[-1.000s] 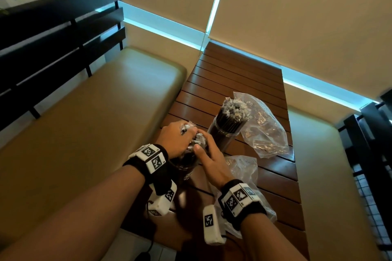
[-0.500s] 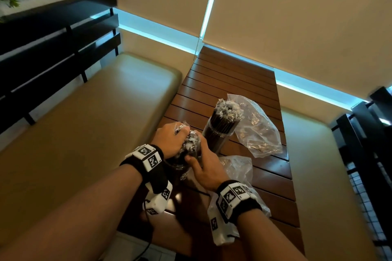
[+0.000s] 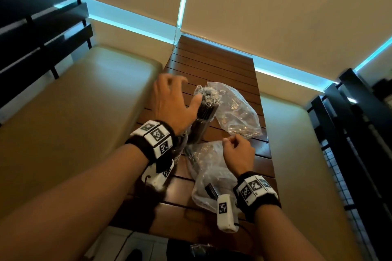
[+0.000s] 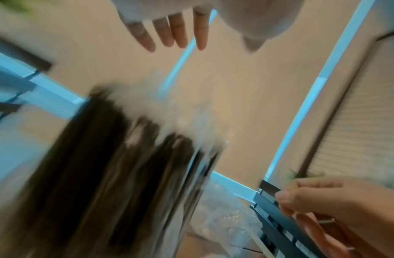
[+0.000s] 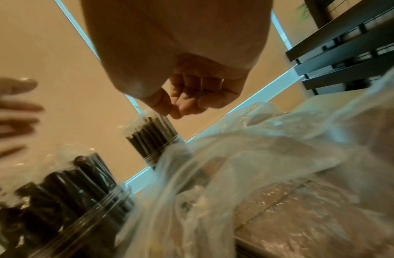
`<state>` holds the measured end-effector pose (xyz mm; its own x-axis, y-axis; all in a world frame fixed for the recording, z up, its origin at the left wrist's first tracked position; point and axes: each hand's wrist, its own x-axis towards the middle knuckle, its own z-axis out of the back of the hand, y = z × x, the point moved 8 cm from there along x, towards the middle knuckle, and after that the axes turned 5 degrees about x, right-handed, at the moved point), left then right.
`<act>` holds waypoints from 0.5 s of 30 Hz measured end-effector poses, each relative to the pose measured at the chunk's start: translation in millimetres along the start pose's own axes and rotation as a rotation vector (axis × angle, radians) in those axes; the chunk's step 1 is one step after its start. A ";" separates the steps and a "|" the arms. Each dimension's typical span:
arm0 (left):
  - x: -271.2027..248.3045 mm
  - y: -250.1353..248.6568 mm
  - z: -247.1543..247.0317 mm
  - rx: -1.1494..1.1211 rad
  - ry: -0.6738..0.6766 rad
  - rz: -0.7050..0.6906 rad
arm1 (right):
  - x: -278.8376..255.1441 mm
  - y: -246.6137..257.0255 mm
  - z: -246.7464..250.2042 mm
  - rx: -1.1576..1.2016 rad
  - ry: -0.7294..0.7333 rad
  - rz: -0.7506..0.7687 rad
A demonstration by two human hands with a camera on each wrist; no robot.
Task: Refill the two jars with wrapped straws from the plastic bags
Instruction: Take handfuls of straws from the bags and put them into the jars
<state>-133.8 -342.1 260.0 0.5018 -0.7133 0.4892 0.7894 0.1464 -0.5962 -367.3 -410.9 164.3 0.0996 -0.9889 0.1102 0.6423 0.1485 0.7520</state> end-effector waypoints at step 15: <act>-132.7 -48.9 -132.4 0.553 1.064 -0.541 | -66.4 -54.1 -23.9 -0.233 0.674 -0.184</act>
<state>-285.9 -345.3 139.9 -0.2430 -0.9201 -0.3071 0.9684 -0.2483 -0.0222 -390.5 -353.3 100.7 0.3720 -0.7919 -0.4842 0.8309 0.0516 0.5540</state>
